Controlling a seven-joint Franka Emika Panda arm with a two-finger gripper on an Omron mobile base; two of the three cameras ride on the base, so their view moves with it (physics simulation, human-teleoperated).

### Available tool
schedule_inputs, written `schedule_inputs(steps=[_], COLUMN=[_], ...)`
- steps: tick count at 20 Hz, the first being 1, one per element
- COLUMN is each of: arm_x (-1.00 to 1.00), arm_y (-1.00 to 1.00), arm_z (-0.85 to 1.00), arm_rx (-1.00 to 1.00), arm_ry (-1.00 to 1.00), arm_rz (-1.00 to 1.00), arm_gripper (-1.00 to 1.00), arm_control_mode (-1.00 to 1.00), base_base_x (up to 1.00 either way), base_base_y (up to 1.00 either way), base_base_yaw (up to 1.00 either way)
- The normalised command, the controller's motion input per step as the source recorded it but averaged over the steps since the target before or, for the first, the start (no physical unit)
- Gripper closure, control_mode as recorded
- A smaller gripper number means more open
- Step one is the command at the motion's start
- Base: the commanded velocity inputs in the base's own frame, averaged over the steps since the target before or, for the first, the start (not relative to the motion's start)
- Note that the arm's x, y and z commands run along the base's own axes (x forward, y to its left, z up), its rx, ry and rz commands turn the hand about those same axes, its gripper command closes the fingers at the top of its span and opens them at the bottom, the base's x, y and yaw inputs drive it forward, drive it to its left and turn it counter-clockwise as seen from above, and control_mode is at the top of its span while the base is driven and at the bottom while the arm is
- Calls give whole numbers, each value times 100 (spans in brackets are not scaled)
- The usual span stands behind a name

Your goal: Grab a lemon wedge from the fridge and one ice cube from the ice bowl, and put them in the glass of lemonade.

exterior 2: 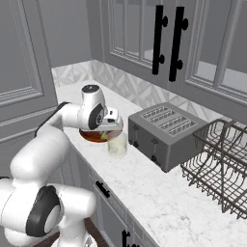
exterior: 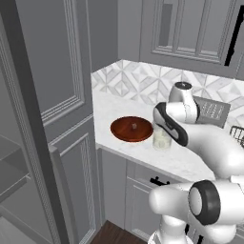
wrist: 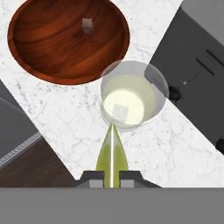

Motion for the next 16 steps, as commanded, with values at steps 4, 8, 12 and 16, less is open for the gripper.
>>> schedule_inputs(steps=[4, 8, 12, 16], arm_x=[99, 60, 4, 31], arm_y=[0, -6, -28, -15], arm_z=[0, -8, -35, -14], arm_rx=[0, 0, 3, 1], arm_ry=[4, 2, 0, 0], arm_rz=[0, 0, 0, 0], arm_gripper=[100, 100, 100, 100], arm_control_mode=[-100, -100, -100, -100], base_base_x=[0, 0, 0, 0], base_base_y=[0, 0, 0, 0], base_base_yaw=[0, 0, 0, 0])
